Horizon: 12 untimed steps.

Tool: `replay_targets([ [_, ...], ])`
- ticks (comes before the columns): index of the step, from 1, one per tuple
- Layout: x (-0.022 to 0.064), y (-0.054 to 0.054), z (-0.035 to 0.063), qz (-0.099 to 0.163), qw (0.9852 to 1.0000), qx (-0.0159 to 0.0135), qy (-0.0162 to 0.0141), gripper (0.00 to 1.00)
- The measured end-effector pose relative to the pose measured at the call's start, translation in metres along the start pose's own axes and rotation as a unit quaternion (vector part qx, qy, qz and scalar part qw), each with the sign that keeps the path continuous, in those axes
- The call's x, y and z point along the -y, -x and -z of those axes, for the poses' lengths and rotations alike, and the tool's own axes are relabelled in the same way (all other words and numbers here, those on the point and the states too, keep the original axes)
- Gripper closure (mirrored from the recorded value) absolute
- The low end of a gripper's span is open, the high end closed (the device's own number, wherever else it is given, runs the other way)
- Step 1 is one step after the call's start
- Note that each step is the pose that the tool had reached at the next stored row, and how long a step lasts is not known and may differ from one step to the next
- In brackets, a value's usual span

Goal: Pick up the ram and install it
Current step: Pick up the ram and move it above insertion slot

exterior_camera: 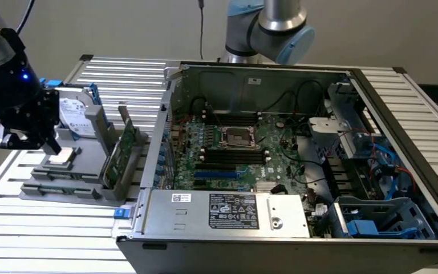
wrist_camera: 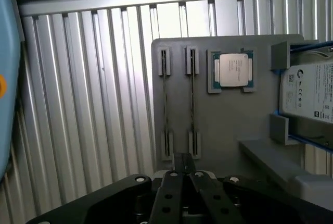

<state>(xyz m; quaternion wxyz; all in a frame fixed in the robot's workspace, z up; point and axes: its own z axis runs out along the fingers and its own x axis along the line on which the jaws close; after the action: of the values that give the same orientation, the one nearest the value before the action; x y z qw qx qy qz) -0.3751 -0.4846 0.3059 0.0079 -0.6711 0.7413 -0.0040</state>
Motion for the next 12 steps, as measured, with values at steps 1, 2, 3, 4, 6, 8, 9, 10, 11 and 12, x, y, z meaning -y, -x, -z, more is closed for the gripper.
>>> replay_targets([
  [1, -0.0006, 0.0, 0.0, 0.002, 1.0, 0.0, -0.0001, 0.89],
  [2, -0.0011, 0.0, 0.0001, 0.002, 1.0, 0.0, 0.0, 0.89],
  [3, -0.0015, 0.0, 0.0001, 0.002, 1.0, 0.0, 0.0, 0.89],
  [4, -0.0022, 0.0, 0.0, 0.003, 1.0, 0.0001, -0.0001, 0.88],
  [6, -0.004, 0.0, -0.0002, 0.004, 1.0, 0.0001, -0.0004, 0.76],
  [8, -0.0063, -0.001, -0.0026, 0.006, 1.0, 0.0002, -0.0004, 0.76],
  [9, -0.0084, -0.001, -0.0044, 0.008, 1.0, 0.0002, -0.0004, 0.69],
  [10, -0.0103, -0.001, -0.006, 0.01, 0.9999, 0.0002, -0.0003, 0.69],
  [11, -0.0126, -0.001, -0.008, 0.013, 0.9999, 0.0003, -0.0003, 0.69],
  [12, -0.0147, -0.002, -0.0098, 0.015, 0.9999, 0.0003, -0.0003, 0.69],
])
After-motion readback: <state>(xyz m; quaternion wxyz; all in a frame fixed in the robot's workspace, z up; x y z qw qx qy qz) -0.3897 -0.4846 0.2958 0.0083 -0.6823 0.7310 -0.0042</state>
